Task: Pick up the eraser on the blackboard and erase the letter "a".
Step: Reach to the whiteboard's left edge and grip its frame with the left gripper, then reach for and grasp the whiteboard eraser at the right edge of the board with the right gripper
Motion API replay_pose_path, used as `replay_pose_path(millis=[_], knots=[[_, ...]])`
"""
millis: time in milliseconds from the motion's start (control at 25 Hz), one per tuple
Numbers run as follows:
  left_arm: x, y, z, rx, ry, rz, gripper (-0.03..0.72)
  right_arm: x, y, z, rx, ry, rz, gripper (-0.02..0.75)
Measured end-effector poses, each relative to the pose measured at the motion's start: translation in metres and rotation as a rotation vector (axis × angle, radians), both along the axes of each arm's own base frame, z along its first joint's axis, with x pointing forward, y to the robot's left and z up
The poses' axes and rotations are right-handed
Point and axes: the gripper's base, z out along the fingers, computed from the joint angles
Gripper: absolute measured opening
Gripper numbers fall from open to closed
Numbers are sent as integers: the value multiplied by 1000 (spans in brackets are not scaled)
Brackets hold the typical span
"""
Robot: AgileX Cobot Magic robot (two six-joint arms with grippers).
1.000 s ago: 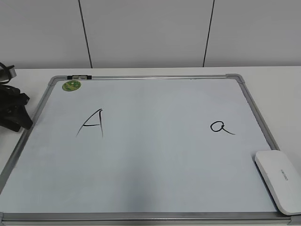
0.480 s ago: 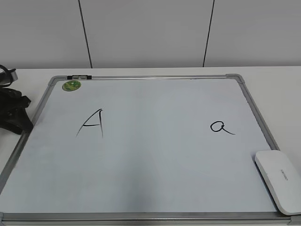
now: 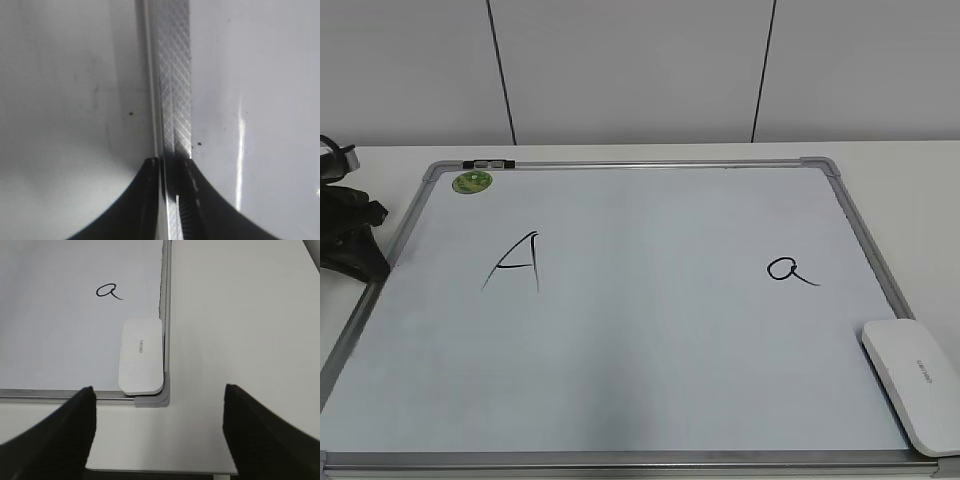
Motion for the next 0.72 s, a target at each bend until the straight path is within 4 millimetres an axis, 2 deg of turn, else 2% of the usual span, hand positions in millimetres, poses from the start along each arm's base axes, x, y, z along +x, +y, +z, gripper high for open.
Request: replay_pose_path(millis=[240, 560, 720], knots=[[0, 0, 0, -5, 1, 2, 41, 0, 0, 0, 0, 0, 0, 587], [0, -1, 0, -7, 2, 3, 38, 0, 0, 0, 2, 0, 1, 587], [0, -1, 0, -8, 3, 3, 38, 5, 1, 10, 1, 36, 2, 586]])
